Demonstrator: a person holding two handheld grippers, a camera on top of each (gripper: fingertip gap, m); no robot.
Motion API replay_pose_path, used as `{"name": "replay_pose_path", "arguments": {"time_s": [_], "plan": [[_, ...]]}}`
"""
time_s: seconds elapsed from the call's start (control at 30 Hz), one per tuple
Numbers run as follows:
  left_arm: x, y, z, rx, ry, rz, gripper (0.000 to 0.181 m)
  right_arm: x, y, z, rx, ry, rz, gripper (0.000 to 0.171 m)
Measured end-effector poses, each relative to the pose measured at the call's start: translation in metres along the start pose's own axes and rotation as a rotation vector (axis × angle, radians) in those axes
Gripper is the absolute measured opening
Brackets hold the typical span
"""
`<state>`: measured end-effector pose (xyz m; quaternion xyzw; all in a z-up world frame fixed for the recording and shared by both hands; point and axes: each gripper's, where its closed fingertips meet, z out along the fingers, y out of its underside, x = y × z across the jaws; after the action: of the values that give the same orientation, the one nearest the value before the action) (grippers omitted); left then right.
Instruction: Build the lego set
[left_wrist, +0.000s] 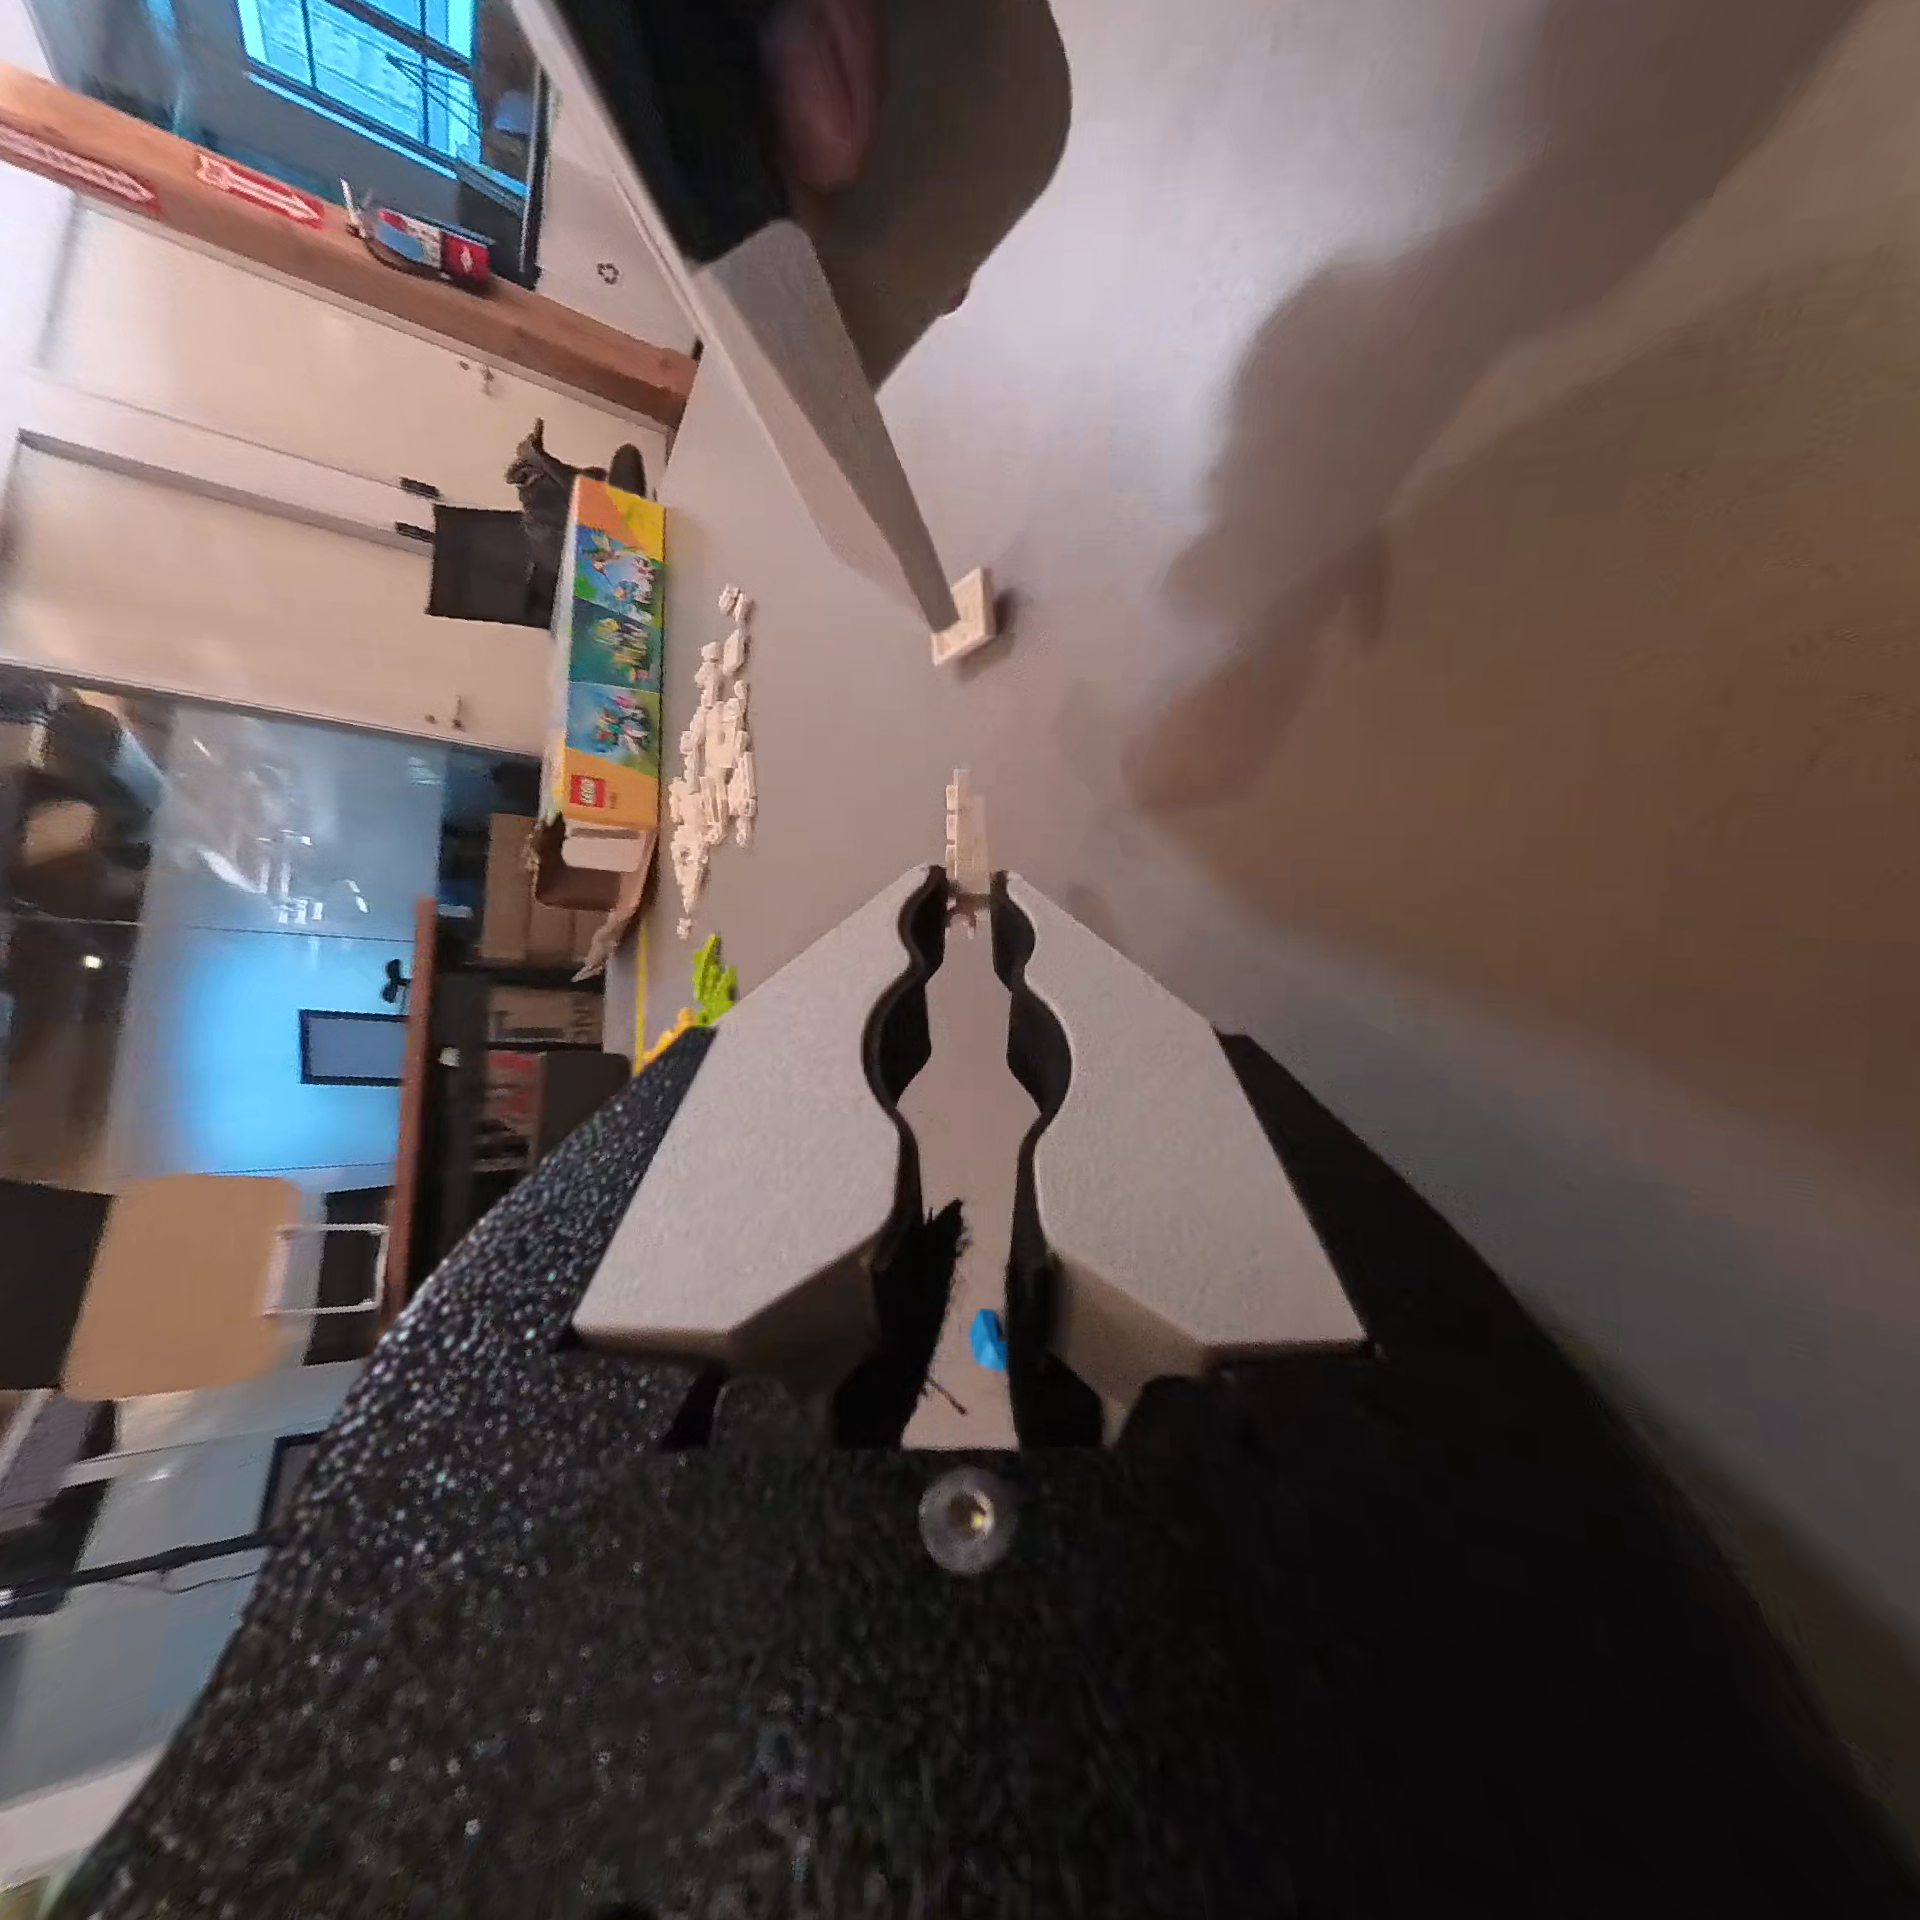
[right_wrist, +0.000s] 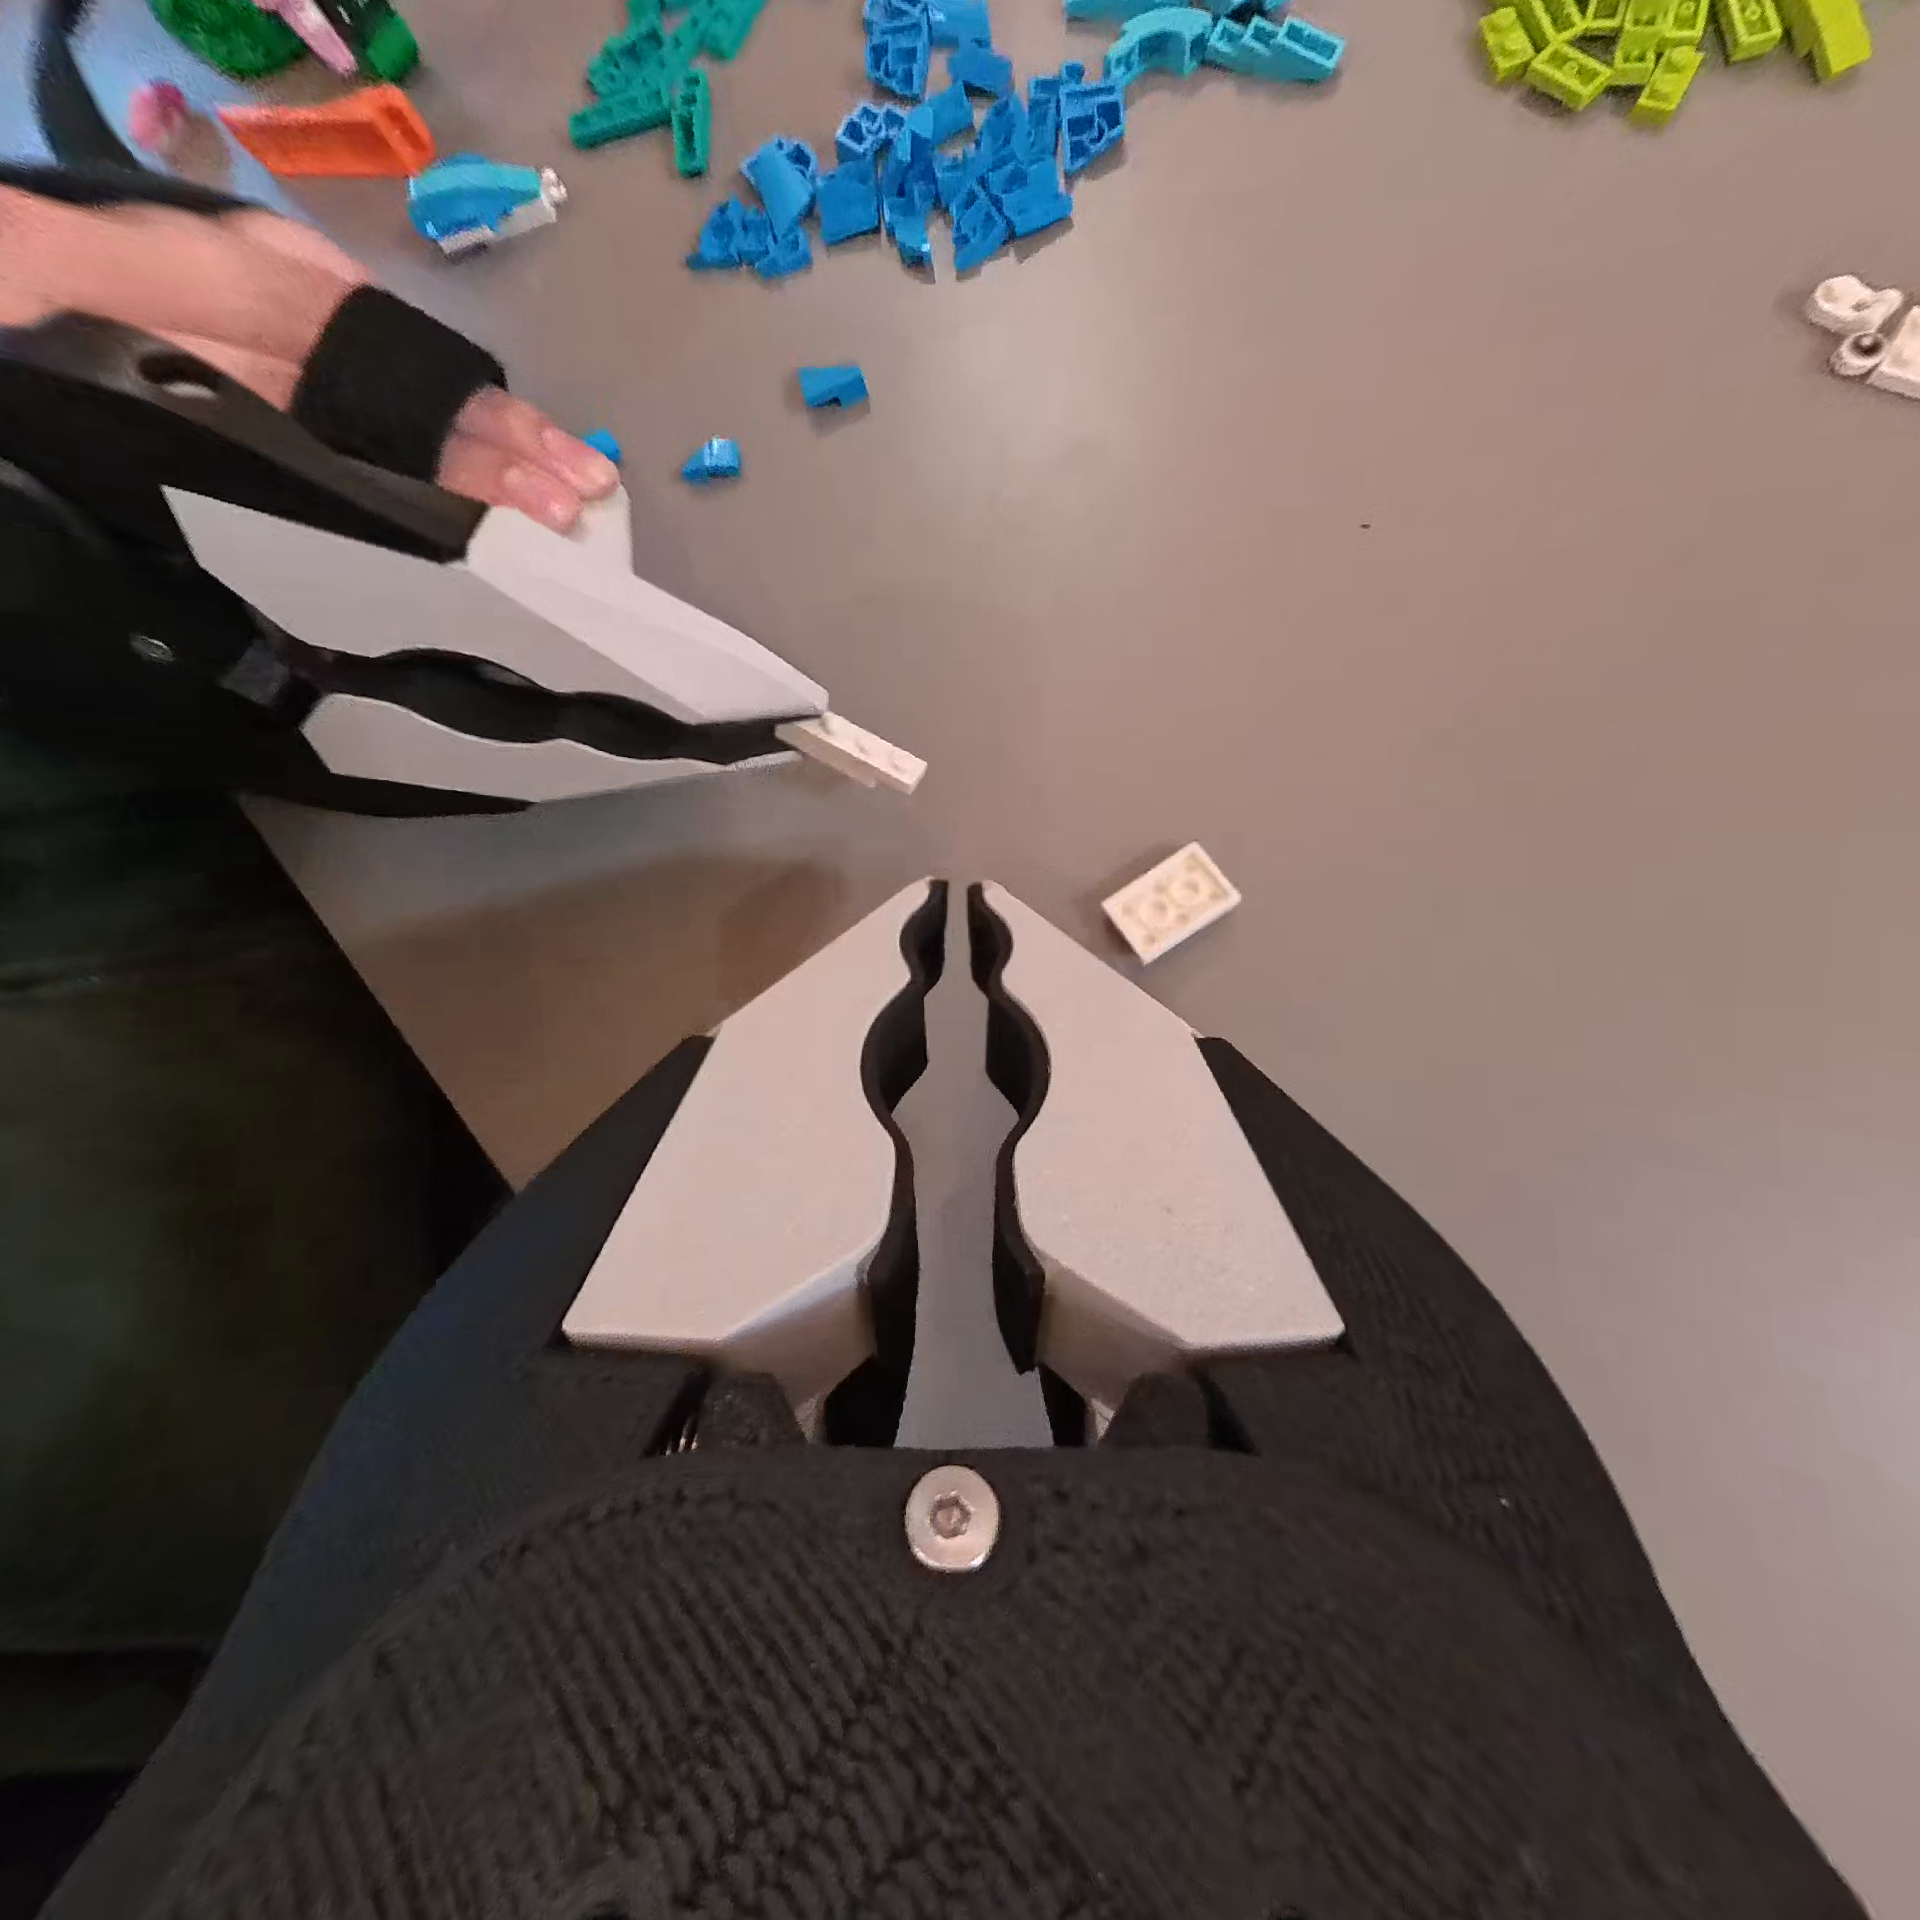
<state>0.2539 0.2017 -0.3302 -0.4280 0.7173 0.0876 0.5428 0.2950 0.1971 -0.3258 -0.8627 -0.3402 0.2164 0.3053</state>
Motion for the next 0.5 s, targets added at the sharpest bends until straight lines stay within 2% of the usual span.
{"name": "replay_pose_path", "arguments": {"time_s": [0.13,0.2,0.23,0.37,0.5], "plan": [[0.004,0.003,0.002,-0.022,0.003,0.032,0.005,0.011,-0.005,-0.003,0.069,0.087,-0.148,0.013],[0.005,0.002,0.002,-0.021,0.004,0.033,0.005,0.024,-0.001,-0.004,0.088,0.136,-0.249,0.027],[0.005,0.001,0.002,-0.014,0.005,0.030,0.005,0.030,0.003,-0.003,0.091,0.144,-0.255,0.028],[0.006,0.003,0.005,-0.026,0.001,0.032,0.005,0.038,0.015,0.000,0.112,0.077,0.006,0.030],[0.006,0.006,0.006,-0.047,-0.001,0.017,0.005,0.040,0.021,0.002,0.122,0.221,0.097,0.028]]}}
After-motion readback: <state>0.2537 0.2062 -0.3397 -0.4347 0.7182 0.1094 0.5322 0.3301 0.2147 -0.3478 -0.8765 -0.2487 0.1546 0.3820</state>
